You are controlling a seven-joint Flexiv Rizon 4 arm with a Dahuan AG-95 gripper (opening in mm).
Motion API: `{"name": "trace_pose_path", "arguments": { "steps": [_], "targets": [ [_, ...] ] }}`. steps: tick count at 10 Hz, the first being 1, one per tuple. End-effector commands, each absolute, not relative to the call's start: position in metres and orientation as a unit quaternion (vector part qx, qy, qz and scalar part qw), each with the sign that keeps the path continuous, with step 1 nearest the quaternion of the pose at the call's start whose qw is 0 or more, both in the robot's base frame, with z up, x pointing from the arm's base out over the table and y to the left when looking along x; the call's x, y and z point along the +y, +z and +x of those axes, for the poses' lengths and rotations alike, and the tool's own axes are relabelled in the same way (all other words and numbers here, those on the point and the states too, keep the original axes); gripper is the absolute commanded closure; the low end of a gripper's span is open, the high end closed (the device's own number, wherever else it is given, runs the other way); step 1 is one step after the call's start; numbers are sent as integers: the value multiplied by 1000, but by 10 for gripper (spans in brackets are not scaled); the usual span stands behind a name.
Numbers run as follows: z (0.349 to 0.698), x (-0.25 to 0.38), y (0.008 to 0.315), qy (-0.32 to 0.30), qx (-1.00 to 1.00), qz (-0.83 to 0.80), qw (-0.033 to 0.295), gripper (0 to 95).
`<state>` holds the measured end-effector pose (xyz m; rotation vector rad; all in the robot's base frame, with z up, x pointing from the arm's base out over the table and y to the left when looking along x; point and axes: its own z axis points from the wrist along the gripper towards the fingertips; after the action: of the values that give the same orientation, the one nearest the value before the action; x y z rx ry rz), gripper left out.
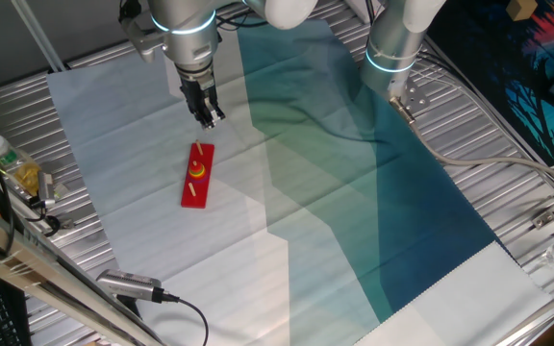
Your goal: Take out one Hanoi block and throw it aside
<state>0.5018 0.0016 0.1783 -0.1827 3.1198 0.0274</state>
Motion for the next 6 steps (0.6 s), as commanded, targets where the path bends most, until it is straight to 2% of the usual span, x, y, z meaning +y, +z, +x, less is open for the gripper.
{"name": "trace_pose_path", "arguments": {
  "steps": [1,6],
  "targets": [
    [503,5,190,6,998,-64,4,950],
    [503,4,189,-2,996,-88,6,950]
  ]
}}
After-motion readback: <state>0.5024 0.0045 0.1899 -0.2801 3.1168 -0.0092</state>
